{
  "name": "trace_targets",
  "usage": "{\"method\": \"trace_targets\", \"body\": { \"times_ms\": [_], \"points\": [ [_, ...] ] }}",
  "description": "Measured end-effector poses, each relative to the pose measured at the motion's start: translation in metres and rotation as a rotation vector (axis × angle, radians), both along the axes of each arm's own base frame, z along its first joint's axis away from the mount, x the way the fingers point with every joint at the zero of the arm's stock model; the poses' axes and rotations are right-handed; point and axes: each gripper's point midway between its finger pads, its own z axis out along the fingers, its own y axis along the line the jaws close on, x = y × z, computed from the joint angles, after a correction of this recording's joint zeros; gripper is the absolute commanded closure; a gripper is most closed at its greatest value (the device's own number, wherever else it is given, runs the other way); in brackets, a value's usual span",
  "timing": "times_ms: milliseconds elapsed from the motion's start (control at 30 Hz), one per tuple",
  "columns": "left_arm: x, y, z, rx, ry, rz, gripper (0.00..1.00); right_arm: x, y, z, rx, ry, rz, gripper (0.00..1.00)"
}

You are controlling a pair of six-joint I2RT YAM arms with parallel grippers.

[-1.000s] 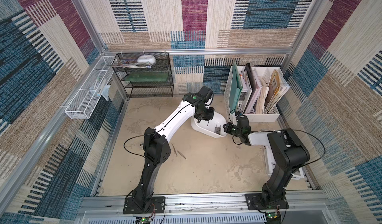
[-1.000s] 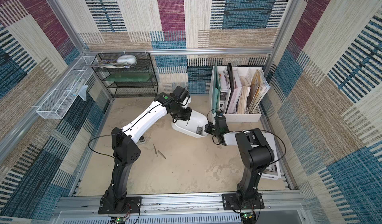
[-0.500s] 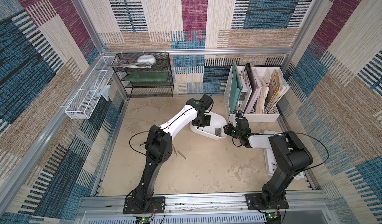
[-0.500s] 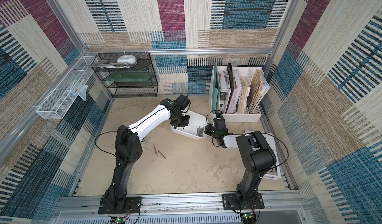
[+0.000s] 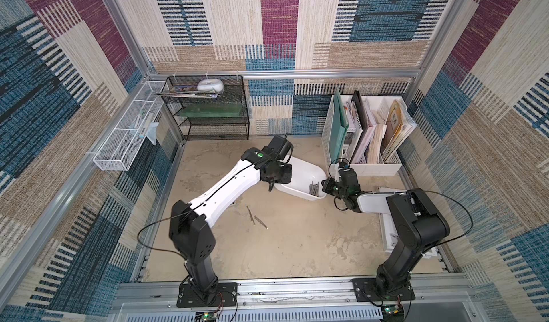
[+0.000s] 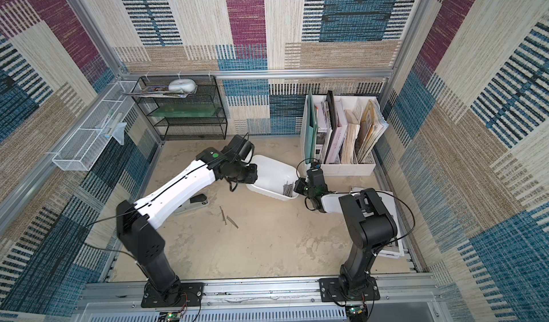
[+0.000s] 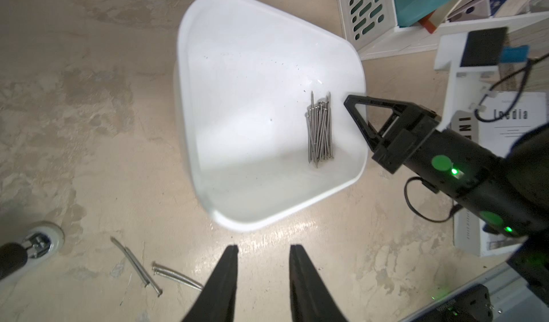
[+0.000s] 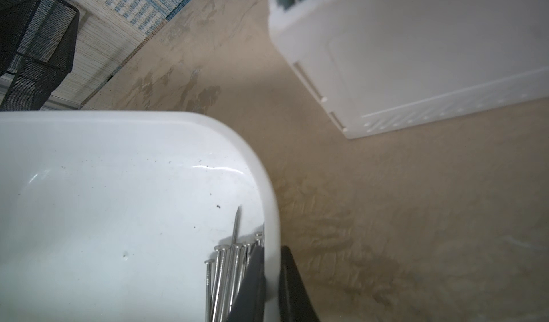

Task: Put the nails on the desktop into the storage box
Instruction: Place the nail in the storage box, then adjust the nail at the center of the board.

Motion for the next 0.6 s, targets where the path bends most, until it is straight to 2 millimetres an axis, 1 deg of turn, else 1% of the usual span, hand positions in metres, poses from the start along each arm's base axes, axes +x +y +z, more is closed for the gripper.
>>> {"method": "trace_targets", "body": {
  "times_ms": [33,100,167,233,267,333,367,433,500,533,600],
  "points": [
    [-0.014,0.010,-0.008,0.007,0.024,0.012,0.64,0.000,0.000,-0.001,-0.001,0.001,0.000,1.00],
    [-0.043,0.032,-0.029,0.023,0.077,0.046,0.63,0.000,0.000,-0.001,-0.001,0.002,-0.001,1.00],
    [-0.070,0.052,-0.057,0.036,0.136,0.094,0.64,0.000,0.000,-0.001,-0.002,0.001,0.000,1.00],
    [-0.086,0.064,-0.082,0.049,0.187,0.134,0.66,0.000,0.000,-0.001,-0.002,0.000,0.001,1.00],
    [-0.091,0.067,-0.093,0.052,0.210,0.148,0.68,0.000,0.000,-0.001,-0.003,0.001,0.001,1.00],
    [-0.094,0.065,-0.103,0.028,0.226,0.160,0.72,0.001,0.000,-0.001,-0.005,0.000,0.003,1.00],
    [-0.092,0.063,-0.104,0.017,0.219,0.167,0.74,0.001,0.000,0.000,-0.007,0.000,0.004,1.00],
    [-0.082,0.054,-0.102,-0.024,0.196,0.167,0.83,0.001,0.000,0.000,-0.011,-0.001,0.007,1.00],
    [-0.073,0.044,-0.102,-0.046,0.185,0.159,0.89,0.001,0.000,0.000,-0.017,0.000,0.011,1.00],
    [-0.068,0.039,-0.105,-0.051,0.182,0.157,0.90,0.001,0.000,0.000,-0.019,-0.002,0.013,1.00],
    [-0.065,0.035,-0.115,-0.049,0.190,0.154,0.90,0.001,0.000,0.001,-0.022,-0.003,0.015,1.00]
  ]
}}
